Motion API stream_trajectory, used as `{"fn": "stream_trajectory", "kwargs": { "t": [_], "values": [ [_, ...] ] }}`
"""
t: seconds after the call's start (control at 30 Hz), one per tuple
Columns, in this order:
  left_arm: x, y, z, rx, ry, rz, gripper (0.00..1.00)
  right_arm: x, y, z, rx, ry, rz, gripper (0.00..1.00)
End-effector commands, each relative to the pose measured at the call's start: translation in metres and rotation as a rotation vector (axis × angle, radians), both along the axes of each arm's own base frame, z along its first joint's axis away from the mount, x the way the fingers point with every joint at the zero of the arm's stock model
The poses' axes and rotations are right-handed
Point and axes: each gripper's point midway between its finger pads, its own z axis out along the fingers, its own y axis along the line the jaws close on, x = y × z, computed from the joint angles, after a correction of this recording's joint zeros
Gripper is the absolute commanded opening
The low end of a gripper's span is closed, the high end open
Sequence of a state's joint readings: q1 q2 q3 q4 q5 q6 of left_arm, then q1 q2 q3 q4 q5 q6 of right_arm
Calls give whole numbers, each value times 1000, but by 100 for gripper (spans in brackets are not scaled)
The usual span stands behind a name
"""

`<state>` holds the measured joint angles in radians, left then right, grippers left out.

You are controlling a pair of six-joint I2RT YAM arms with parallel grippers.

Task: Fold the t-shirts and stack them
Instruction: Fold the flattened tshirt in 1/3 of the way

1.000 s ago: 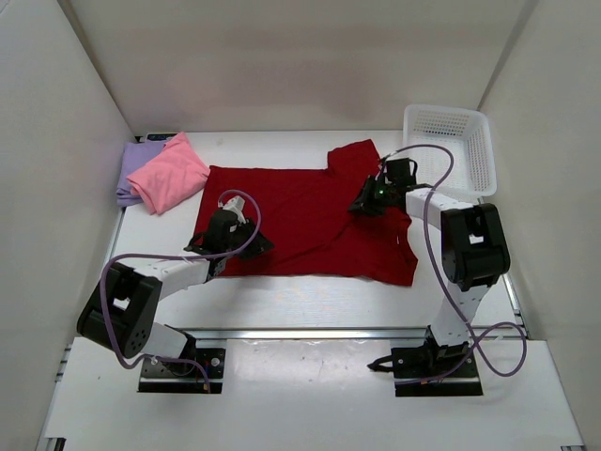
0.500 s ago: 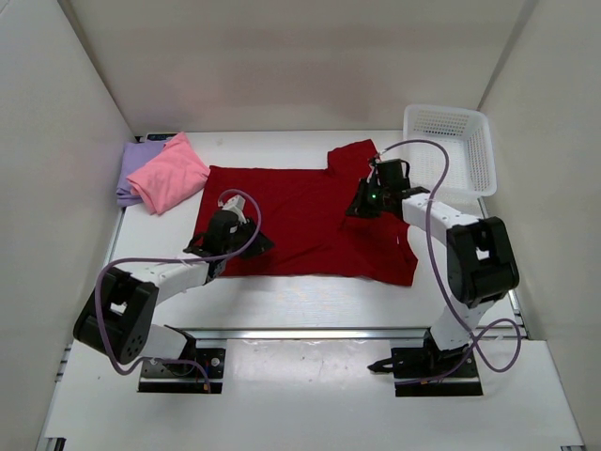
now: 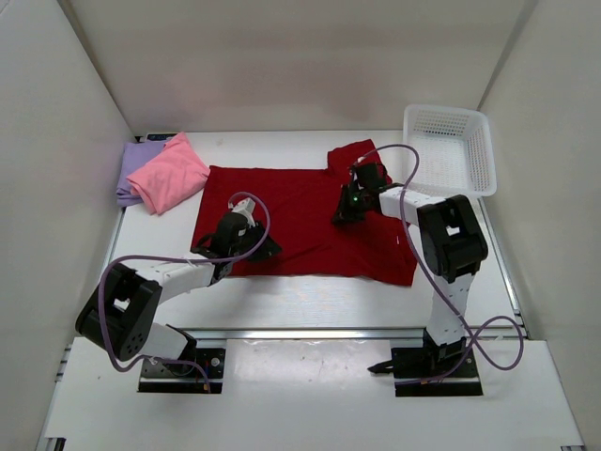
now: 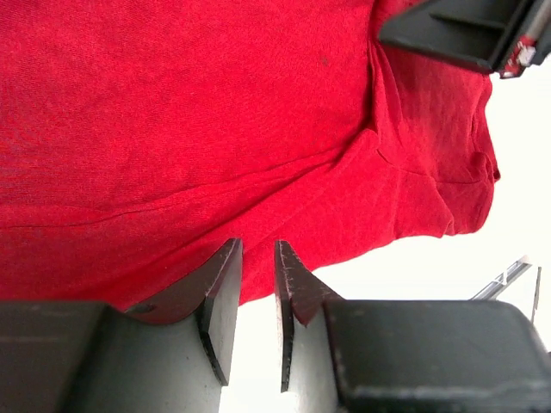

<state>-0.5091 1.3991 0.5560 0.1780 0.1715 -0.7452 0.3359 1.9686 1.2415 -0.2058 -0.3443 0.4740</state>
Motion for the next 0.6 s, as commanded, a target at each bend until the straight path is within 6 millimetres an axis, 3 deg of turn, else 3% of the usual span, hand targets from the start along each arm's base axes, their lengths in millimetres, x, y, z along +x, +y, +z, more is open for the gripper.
{"fn": "stream_trajectory", "kwargs": {
  "t": [0.0, 0.13, 0.27, 0.33, 0.4, 0.47, 0.5, 0.57],
  "values": [
    [-2, -2, 6, -7, -25, -10, 33, 15, 14, 11, 12, -46, 13, 0],
    [-5, -2, 2, 32, -28, -27, 33, 3, 3, 19, -11, -74, -4, 3],
    [-2, -1, 10, 46, -42, -16, 33, -28, -11, 44, -14, -143, -12, 27],
    [-3, 10, 5, 78, -20, -3, 32, -47, -18, 44, -33, -156, -16, 31],
    [-6, 18, 2, 110, -14, 3, 29, -73, -19, 38, -26, -138, -5, 24],
    [-5, 32, 2, 151, -28, 27, 24, -92, -15, 29, -27, -104, 32, 7],
    [-13, 39, -8, 196, -4, 23, 25, -104, -9, 22, -32, -92, 75, 2],
    [-14, 42, -10, 258, -10, 18, 26, -115, -5, 11, -65, -66, 108, 0]
  ]
}}
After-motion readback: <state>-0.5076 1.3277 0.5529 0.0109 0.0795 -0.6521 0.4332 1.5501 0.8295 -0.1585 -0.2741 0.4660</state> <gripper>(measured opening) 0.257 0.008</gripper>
